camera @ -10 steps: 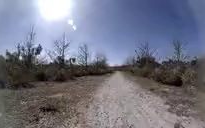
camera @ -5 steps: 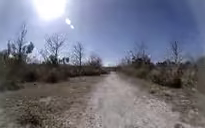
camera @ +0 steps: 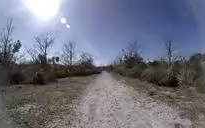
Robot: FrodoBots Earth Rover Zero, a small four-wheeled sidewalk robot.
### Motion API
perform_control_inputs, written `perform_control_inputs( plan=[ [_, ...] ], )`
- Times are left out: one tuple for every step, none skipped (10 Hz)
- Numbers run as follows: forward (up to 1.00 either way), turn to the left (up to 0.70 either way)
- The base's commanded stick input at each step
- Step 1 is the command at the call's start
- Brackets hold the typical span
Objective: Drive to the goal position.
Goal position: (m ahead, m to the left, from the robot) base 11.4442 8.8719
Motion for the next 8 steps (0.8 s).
perform_control_inputs(
  plan=[
    [0.67, 0.00],
    [0.67, 0.00],
    [0.66, 0.01],
    [0.66, 0.04],
    [0.66, 0.07],
    [0.66, 0.11],
    [0.66, 0.15],
    [0.66, 0.09]
  ],
)
